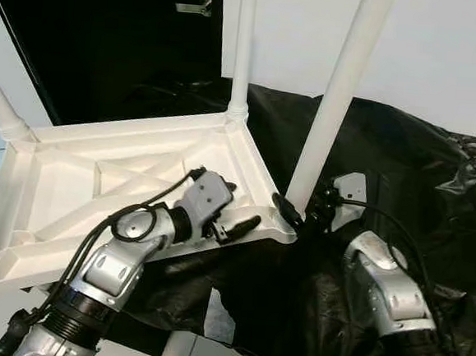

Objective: Building children table

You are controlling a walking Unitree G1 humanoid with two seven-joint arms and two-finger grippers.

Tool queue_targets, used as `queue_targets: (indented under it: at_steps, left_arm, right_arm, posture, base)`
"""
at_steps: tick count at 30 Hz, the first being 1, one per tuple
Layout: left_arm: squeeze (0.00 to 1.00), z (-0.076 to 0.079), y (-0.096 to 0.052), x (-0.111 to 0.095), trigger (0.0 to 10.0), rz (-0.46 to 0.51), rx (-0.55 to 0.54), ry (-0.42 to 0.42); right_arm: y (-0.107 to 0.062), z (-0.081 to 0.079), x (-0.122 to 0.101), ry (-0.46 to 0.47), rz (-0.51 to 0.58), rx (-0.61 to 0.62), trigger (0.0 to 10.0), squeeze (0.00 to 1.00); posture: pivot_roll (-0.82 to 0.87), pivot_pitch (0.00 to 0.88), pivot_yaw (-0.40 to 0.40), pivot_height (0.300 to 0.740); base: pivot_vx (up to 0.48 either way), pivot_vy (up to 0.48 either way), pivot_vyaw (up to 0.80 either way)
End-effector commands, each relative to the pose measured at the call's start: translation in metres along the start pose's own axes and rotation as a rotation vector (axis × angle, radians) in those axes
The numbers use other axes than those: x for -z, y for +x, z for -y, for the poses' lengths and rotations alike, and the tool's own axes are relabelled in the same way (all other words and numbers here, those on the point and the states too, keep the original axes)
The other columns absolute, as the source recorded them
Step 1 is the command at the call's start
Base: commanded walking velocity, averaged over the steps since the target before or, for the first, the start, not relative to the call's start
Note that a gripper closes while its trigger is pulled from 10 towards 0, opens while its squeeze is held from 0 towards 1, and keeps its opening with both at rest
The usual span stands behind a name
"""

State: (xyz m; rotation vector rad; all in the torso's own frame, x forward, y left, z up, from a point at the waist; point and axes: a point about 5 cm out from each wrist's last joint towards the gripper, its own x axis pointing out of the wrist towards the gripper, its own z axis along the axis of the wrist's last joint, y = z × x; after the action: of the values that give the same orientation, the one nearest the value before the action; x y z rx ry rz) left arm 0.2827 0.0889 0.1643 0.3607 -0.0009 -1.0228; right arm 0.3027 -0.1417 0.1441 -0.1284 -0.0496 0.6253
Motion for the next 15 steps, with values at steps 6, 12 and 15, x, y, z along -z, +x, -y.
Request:
queue_targets:
  at_steps: [6, 12, 15]
  left_arm:
    - [0.00, 0.016, 0.001, -0.001, 10.0, -0.006, 0.174, -0.005]
    - [0.00, 0.014, -0.001, -0.001, 10.0, -0.016, 0.170, 0.001]
    - [0.00, 0.015, -0.001, -0.001, 10.0, -0.019, 0.166, 0.000]
  right_arm:
    - [0.006, 0.002, 0.009, -0.023, -0.028, -0.120, 10.0, 0.00]
    - [0.018, 0.010, 0.013, -0.069, -0.066, -0.189, 3.5, 0.00]
    - [0.024, 0.014, 0.011, -0.083, -0.069, -0.202, 0.0, 0.00]
  posture:
    - [-0.02, 0.000, 0.012, 0.740]
    - [-0.01, 0.000, 0.006, 0.740]
    - [0.00, 0.000, -0.004, 0.740]
  base:
    - [0.000, 0.000, 0.00]
    - [0.000, 0.000, 0.00]
    - [0.000, 0.000, 0.00]
